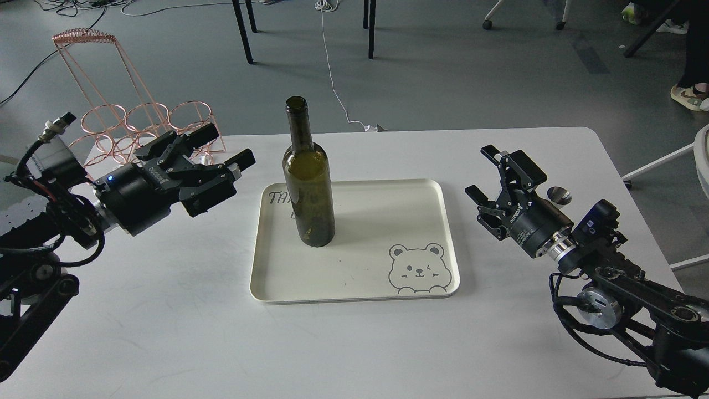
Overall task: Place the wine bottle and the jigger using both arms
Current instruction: 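Reach the left gripper to the green wine bottle neck and grasp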
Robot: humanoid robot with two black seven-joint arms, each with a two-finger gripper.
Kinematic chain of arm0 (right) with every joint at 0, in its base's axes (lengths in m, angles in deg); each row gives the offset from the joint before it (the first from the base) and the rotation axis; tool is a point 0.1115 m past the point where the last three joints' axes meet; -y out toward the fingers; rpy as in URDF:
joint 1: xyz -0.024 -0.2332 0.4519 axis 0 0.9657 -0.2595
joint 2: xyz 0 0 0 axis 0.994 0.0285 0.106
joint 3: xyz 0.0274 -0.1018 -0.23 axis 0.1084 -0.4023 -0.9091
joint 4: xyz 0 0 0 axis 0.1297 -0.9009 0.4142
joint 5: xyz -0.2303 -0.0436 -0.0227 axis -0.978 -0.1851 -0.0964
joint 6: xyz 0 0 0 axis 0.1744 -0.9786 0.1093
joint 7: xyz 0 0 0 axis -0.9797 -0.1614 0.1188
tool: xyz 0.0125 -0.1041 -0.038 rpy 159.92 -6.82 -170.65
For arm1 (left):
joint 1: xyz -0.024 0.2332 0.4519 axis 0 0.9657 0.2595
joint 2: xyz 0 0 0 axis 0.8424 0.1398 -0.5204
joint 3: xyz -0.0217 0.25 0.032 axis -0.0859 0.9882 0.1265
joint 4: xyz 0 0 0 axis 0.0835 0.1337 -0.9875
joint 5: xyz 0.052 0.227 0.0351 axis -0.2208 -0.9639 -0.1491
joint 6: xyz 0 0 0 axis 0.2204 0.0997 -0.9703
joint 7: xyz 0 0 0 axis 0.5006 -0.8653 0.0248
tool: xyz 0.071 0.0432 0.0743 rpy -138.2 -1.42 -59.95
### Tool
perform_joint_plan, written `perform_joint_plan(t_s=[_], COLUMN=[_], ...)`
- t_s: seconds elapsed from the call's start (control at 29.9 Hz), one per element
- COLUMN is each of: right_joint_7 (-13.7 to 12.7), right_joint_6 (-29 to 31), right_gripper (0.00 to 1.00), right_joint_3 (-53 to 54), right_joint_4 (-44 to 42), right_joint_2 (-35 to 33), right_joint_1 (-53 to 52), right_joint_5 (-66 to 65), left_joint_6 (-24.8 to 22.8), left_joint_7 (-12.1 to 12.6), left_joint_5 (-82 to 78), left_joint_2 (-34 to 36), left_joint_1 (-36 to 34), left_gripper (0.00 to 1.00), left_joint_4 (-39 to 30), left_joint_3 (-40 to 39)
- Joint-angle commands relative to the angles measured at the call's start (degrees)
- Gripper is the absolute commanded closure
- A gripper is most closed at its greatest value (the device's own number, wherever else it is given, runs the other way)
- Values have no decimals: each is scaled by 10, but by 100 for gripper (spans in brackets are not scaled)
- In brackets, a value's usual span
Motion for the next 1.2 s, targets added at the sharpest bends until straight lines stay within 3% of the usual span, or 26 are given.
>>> perform_joint_plan(t_s=[0.0, 0.37, 0.94, 1.07, 1.17], right_joint_7=[0, 0, 0, 0, 0], right_joint_6=[0, 0, -1, -1, -1], right_gripper=[1, 1, 1, 1, 1], right_joint_3=[1, 7, 12, 12, 12], right_joint_4=[0, 1, 1, 1, 1], right_joint_2=[0, -7, -9, -9, -9], right_joint_1=[0, 3, 5, 4, 5], right_joint_5=[0, 0, 1, 1, 1], left_joint_6=[1, 5, 5, 5, 5], left_joint_7=[0, 0, 0, 0, 0], left_joint_5=[-9, -19, -19, -17, -13], left_joint_2=[4, -29, -73, -74, -74], left_joint_1=[-64, -140, -190, -204, -204], left_gripper=[2, 2, 5, 12, 24], left_joint_4=[24, 97, 144, 152, 152], left_joint_3=[60, 121, 147, 165, 166])
